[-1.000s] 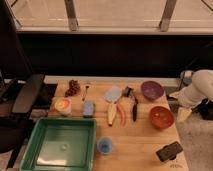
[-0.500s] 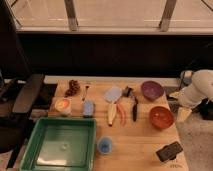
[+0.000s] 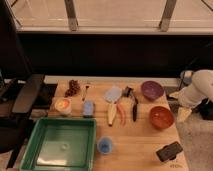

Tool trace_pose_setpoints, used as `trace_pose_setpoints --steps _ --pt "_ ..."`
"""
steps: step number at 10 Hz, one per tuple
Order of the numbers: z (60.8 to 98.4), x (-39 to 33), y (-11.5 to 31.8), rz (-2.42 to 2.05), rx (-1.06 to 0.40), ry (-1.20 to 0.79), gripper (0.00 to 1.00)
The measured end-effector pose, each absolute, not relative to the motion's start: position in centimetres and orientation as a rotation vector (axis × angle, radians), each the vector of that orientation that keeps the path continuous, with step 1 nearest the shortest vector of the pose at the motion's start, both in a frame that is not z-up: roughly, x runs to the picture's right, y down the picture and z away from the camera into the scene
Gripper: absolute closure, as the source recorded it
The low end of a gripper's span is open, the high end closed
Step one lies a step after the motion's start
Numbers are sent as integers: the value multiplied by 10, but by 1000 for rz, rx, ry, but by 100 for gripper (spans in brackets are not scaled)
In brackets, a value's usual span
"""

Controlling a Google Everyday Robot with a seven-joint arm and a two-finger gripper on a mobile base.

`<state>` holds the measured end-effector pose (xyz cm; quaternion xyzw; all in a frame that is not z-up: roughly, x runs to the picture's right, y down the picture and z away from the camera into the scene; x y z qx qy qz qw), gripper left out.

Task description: Wipe red bowl with eraser

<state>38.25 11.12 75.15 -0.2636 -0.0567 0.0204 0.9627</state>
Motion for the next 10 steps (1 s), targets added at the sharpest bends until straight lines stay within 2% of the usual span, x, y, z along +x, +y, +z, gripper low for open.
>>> trace_pose_setpoints --steps 10 --pt "751 383 112 31 -531 -114 20"
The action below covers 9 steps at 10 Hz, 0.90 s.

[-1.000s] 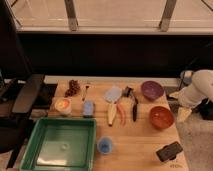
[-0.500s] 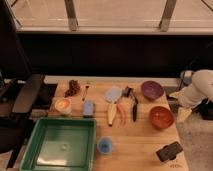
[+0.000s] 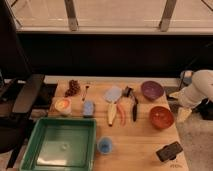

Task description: Wipe red bowl with eraser

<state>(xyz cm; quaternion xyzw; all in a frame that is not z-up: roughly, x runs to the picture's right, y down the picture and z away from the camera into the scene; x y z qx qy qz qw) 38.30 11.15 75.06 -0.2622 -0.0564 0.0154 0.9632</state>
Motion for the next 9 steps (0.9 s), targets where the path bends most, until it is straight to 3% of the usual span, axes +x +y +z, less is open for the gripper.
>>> trace_pose_setpoints --steps 3,9 --pt "729 385 117 -30 -510 -126 20" --pt "703 386 182 -145 -536 -213 20"
